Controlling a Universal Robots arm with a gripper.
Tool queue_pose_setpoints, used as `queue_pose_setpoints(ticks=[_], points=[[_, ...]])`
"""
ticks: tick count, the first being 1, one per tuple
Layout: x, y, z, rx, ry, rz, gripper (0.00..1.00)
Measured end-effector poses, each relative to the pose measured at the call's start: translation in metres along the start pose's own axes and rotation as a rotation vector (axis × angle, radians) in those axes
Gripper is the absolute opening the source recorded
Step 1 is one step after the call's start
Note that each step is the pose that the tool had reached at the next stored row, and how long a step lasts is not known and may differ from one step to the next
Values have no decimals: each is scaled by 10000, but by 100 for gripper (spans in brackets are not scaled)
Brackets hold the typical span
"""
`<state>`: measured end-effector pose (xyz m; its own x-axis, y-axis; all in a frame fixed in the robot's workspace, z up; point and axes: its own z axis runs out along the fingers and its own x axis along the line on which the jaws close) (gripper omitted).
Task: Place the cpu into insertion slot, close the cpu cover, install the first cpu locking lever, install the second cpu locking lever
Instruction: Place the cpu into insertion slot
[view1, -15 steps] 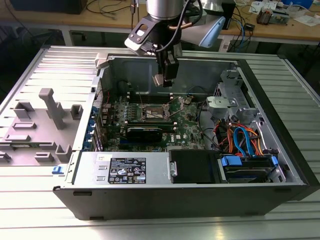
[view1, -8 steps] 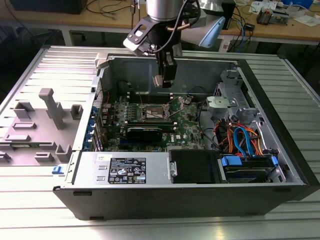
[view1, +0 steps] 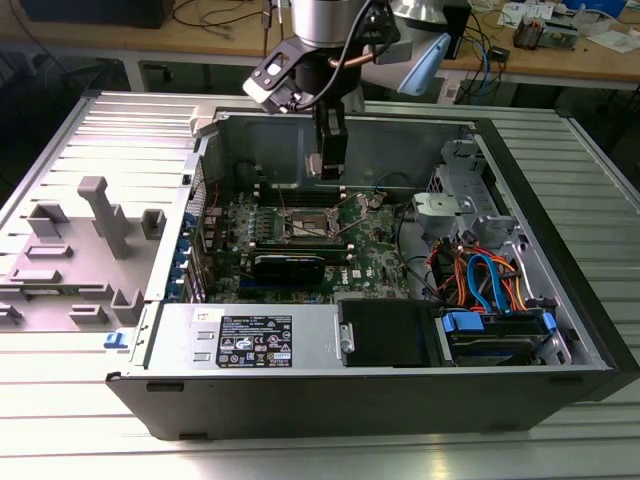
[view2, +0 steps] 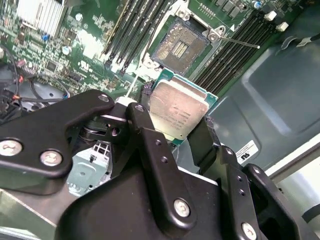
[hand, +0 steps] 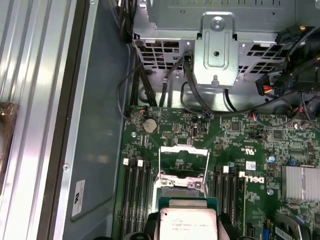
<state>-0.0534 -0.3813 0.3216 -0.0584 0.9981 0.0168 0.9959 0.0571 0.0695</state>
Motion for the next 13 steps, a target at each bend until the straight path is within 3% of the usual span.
queue_pose_setpoints(ticks=[2,4,13], points=[[0,-1,13,108,-4,177,55],[0,-4,37,154,-9,274,55],[-1,-8,111,167,-1,305,55]])
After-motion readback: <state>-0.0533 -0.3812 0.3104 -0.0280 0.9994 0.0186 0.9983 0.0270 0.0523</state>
